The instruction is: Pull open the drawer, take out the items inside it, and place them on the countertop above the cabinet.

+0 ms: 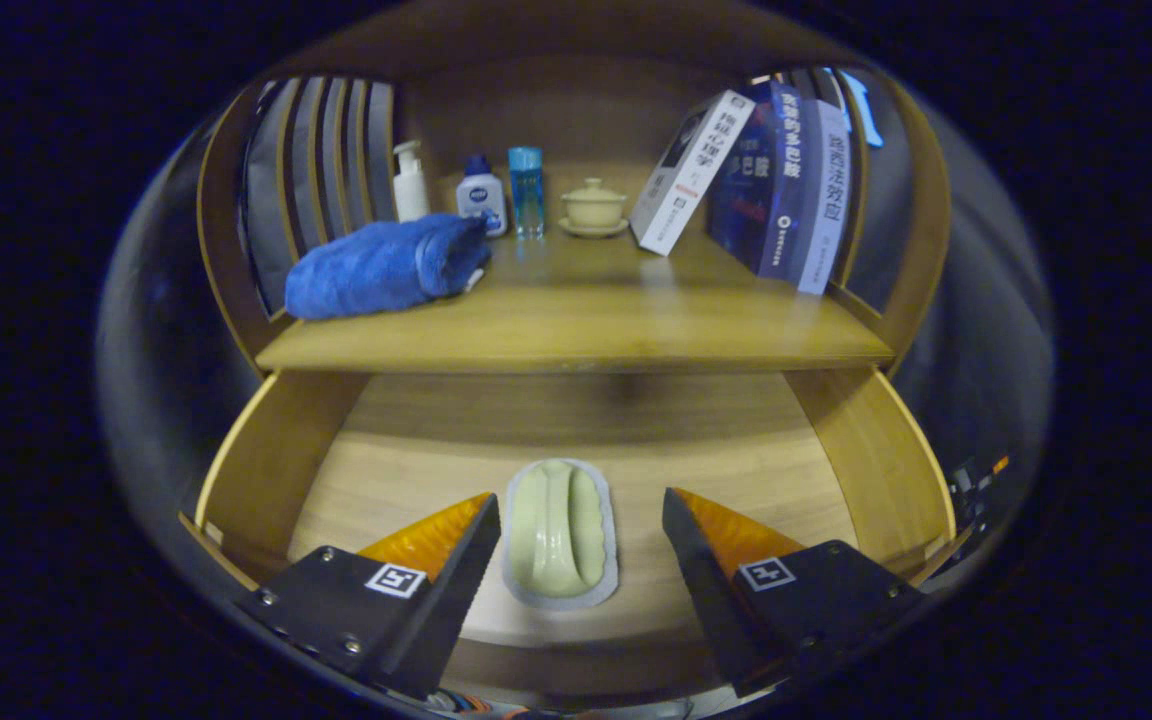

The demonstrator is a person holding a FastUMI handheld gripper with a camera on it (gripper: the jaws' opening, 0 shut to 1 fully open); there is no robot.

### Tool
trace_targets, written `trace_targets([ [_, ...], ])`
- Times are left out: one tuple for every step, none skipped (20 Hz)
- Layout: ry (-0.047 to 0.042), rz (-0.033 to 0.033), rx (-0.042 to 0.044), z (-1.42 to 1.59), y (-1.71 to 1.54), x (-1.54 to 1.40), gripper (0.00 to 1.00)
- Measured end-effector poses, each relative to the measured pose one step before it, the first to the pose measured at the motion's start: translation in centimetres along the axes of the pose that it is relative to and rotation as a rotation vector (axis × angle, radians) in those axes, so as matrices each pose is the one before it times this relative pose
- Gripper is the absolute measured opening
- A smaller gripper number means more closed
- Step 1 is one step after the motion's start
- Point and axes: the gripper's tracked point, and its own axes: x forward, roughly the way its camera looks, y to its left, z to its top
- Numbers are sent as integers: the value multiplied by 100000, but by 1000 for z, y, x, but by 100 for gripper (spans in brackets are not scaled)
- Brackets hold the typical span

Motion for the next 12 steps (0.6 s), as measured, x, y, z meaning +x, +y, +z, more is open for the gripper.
trace_targets([
  [1601, 125, -717, -144, -117, 305, 98],
  [1461, 110, -401, -374, 226, 356, 98],
  [1507, 465, -503, -123, 111, 583, 98],
  [2423, 326, -221, -343, -27, 219, 92],
  [1584, 483, 993, -167, 87, 294, 86],
  [246, 1659, 1430, 16, 469, 207, 80],
  [132, 3886, 27, 80, 818, 71, 74],
  [-145, 2455, -298, -37, 531, 93, 64],
  [1114, 396, -544, -144, 94, 79, 54],
  [2803, -1725, -842, -654, -383, 453, 45],
  [3541, -1697, -659, -758, -359, 112, 35],
  [-3115, -314, -544, 627, -176, 451, 35],
])
